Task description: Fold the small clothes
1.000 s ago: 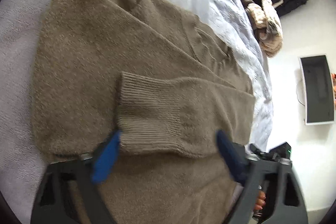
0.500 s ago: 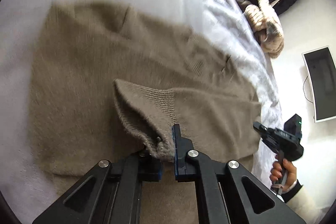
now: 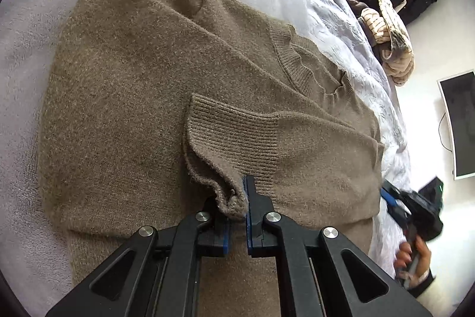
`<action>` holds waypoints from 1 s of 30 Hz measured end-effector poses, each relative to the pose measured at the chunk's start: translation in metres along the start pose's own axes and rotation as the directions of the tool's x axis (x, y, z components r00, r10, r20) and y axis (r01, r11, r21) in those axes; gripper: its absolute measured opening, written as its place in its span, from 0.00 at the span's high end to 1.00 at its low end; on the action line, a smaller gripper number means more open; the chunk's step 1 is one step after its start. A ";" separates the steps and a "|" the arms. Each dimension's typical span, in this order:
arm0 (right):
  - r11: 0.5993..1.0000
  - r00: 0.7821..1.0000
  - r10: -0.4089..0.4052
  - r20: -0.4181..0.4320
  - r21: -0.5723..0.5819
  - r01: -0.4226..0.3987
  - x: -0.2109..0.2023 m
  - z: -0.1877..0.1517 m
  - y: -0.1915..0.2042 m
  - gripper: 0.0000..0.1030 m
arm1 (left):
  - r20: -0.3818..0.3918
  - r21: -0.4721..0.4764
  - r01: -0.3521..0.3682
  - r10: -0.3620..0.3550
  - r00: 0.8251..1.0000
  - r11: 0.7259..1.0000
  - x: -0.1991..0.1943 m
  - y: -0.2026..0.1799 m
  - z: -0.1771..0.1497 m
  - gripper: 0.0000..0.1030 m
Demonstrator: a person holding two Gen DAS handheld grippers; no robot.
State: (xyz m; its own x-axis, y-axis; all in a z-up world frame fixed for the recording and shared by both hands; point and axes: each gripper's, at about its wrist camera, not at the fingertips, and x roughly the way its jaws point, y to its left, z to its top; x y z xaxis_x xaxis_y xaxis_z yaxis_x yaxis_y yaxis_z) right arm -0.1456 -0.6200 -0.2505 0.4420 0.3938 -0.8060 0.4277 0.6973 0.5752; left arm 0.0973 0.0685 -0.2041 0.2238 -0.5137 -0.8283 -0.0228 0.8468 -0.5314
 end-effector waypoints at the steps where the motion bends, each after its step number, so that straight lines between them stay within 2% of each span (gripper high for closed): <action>1: 0.998 0.999 0.041 0.000 0.045 -0.041 -0.005 -0.008 -0.009 0.69 | 0.000 0.003 -0.004 0.004 1.000 1.000 0.000 0.000 0.000 0.92; 4: 0.972 0.987 0.157 -0.016 0.177 -0.152 -0.008 -0.034 -0.023 0.68 | -0.001 0.012 -0.012 0.012 1.000 1.000 0.001 -0.003 0.000 0.92; 7: 0.955 0.982 0.186 -0.023 0.241 -0.175 -0.009 -0.036 -0.055 0.68 | -0.006 0.023 -0.022 0.022 1.000 0.999 0.001 -0.004 0.000 0.92; 8: 0.953 0.983 0.181 -0.012 0.251 -0.172 0.000 -0.033 -0.052 0.68 | -0.006 0.030 -0.031 0.031 1.000 0.999 0.001 -0.006 0.000 0.92; 9: 0.956 0.985 0.172 -0.010 0.243 -0.164 -0.003 -0.031 -0.057 0.71 | -0.005 0.033 -0.036 0.037 0.999 0.999 0.000 -0.008 0.001 0.92; 11: 0.974 0.992 0.129 0.002 0.185 -0.127 -0.010 -0.026 -0.054 0.94 | 0.016 0.061 -0.067 0.066 0.998 0.996 -0.006 -0.013 -0.001 0.92; 13: 0.994 0.998 0.058 0.007 0.088 -0.058 -0.017 -0.022 -0.047 0.94 | 0.043 0.090 -0.090 0.086 0.995 0.992 -0.011 -0.016 -0.004 0.92; 15: 0.999 1.000 0.010 -0.025 0.045 -0.008 -0.005 -0.023 -0.050 0.94 | 0.034 0.082 -0.108 0.105 0.994 0.991 -0.008 -0.009 -0.007 0.92; 18: 0.996 0.999 0.044 -0.023 0.078 -0.042 0.006 -0.022 -0.056 0.95 | 0.036 0.041 -0.070 0.068 0.997 0.997 -0.014 0.005 -0.008 0.92; 23: 0.999 0.999 0.000 -0.040 0.047 0.002 0.001 -0.024 -0.043 0.94 | 0.044 0.091 -0.155 0.152 0.987 0.984 -0.033 0.010 -0.015 0.92; 25: 0.992 0.992 -0.119 -0.033 0.026 0.120 -0.018 -0.032 -0.046 0.94 | 0.045 0.092 -0.179 0.176 0.983 0.979 -0.041 0.011 -0.017 0.92; 26: 0.989 0.990 -0.142 -0.025 0.023 0.143 -0.027 -0.035 -0.052 0.94 | 0.047 0.093 -0.216 0.212 0.976 0.972 -0.045 0.011 -0.018 0.92; 28: 0.989 0.989 -0.146 0.011 0.018 0.146 -0.045 -0.036 -0.050 0.94 | 0.058 0.104 -0.249 0.244 0.968 0.963 -0.055 0.010 -0.018 0.92; 30: 0.989 0.989 -0.142 0.043 -0.031 0.144 -0.055 -0.029 -0.038 0.92 | 0.083 0.119 -0.241 0.232 0.969 0.963 -0.065 0.006 -0.015 0.92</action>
State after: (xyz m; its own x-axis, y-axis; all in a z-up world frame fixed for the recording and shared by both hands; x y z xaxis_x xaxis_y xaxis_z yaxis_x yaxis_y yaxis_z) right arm -0.2086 -0.6507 -0.2324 0.4104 0.2643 -0.8728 0.4619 0.7650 0.4489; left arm 0.0679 0.1049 -0.1556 0.2923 -0.2902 -0.9112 0.0404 0.9557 -0.2914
